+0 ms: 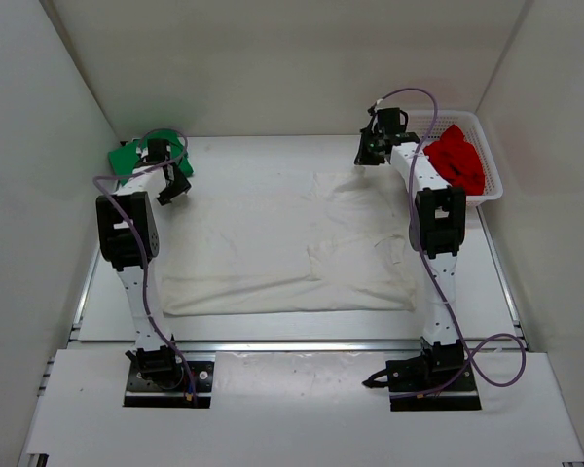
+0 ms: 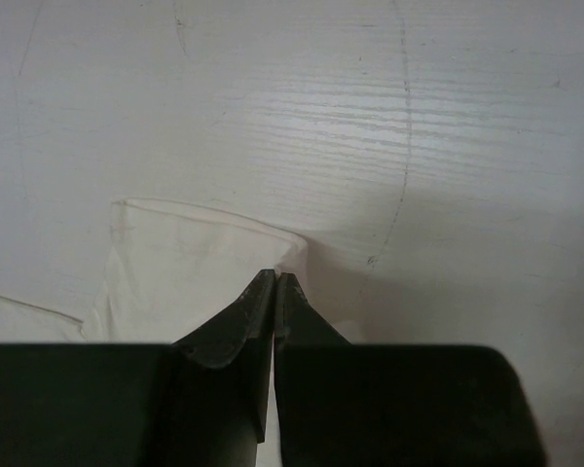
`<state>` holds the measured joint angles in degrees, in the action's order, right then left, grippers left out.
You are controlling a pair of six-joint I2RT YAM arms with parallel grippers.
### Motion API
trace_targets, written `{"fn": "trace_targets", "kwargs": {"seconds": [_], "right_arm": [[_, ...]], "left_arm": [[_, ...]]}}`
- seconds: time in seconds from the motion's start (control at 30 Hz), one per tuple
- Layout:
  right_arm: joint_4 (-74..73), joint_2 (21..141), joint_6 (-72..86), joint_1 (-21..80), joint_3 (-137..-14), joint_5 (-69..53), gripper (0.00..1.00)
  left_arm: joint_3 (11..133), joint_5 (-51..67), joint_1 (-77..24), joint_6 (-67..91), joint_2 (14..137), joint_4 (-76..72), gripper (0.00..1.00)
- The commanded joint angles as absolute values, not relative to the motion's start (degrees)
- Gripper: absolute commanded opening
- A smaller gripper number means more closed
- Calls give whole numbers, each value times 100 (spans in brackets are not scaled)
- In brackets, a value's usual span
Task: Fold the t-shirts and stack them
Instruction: Grap the side of the flattened tshirt furthest away from the robot with both arms
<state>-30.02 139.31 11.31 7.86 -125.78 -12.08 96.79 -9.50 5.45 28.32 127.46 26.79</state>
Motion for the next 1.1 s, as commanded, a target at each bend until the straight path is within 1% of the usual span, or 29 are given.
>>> {"fn": "trace_targets", "kwargs": {"seconds": [0.0,0.03,0.07,0.1,0.17,0.2,0.37,0.53,0.6,0.63,0.7,0.73,0.77,0.8,0.93,1.0,1.07], "right_arm": [[-2927,13570,1037,879,-12568,-1266,0],[-2927,13544,1028,853,-12542,-1248,0],[-2909,13544,1028,861,-12525,-1213,0],[-2961,13518,1011,853,-12559,-1213,0],[-2866,13509,1081,870,-12551,-1292,0],[-2874,13500,1090,835,-12559,-1318,0],[-2804,13465,1134,800,-12551,-1354,0],[-2856,13430,1134,844,-12515,-1424,0],[-2830,13430,1055,853,-12533,-1406,0],[-2821,13404,1055,887,-12498,-1406,0],[-2856,13403,1046,888,-12516,-1450,0],[-2856,13351,1037,896,-12507,-1441,0],[-2874,13307,1011,940,-12524,-1485,0],[-2918,13298,1037,940,-12533,-1451,0],[-3251,13236,1177,870,-12490,-1775,0],[-3244,13017,1309,783,-12175,-2082,0],[-3033,12501,1423,782,-11474,-2223,0]], "left_arm": [[9580,-1072,545,2804,12357,2671,63],[9676,-1168,536,2734,12401,2785,54],[9799,-1152,519,2681,12488,2882,52],[9887,-1195,510,2628,12585,3057,52],[9931,-1204,518,2558,12690,3208,49],[9897,-1248,510,2532,12648,3191,49],[9651,-1213,475,2575,12568,3094,41],[9782,-1275,396,2584,12630,3146,38],[9861,-1248,387,2593,12683,3164,27],[9870,-1239,361,2610,12674,3155,24],[9861,-1222,404,2637,12674,3112,12],[9853,-1213,378,2628,12639,3094,10],[9879,-1204,361,2602,12639,3076,3],[9862,-1343,352,2628,12621,3076,0],[9757,-1301,325,2645,12428,2997,0],[9554,-1153,360,2707,12174,2805,0],[9335,-1064,352,2742,11972,2716,0]]}}
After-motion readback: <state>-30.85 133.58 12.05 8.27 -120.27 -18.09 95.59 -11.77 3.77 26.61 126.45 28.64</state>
